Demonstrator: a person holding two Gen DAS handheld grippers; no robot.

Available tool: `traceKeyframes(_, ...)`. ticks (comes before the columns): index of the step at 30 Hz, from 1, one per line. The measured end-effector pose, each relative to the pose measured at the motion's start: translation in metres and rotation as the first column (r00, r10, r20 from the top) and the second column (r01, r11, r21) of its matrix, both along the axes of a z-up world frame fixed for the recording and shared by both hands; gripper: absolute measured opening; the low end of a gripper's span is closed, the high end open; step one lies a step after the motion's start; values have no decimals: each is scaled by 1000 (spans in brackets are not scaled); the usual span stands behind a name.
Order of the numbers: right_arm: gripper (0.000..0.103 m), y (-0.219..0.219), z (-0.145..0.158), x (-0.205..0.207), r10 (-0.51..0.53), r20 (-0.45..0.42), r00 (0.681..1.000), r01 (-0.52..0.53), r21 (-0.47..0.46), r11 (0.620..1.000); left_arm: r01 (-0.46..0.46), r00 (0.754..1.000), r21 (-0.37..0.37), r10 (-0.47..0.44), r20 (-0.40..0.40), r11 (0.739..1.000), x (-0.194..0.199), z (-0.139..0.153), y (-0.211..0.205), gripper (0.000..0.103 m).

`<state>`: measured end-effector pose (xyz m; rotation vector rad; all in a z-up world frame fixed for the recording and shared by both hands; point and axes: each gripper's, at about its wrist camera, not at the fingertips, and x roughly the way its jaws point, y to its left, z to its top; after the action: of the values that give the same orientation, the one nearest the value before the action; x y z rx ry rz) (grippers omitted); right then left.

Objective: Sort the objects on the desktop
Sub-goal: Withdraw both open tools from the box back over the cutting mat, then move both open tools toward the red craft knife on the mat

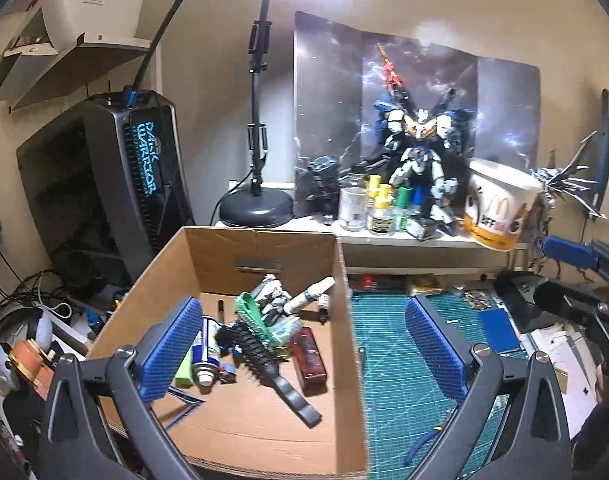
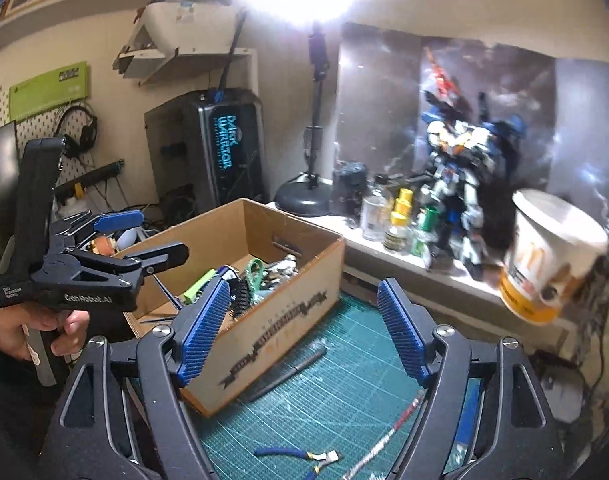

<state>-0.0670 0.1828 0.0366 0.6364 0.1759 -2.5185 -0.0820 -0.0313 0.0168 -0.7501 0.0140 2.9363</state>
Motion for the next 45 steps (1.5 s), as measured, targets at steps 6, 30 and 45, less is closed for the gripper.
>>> traceKeyframes(6, 79, 35, -11, 27, -85, 0, 996, 85, -11, 996, 46, 998, -11, -46, -49, 999, 20, -1, 21, 103)
traceKeyframes(30, 93, 95, -57, 95, -271, 26, 962, 270, 22, 963, 276, 958, -1, -275, -78, 961, 79, -49, 98, 103)
traceKeyframes(45, 103, 122, -114, 81, -294, 128, 947, 290, 50, 956, 357, 934, -3, -357, 6, 934, 65, -89, 132, 103)
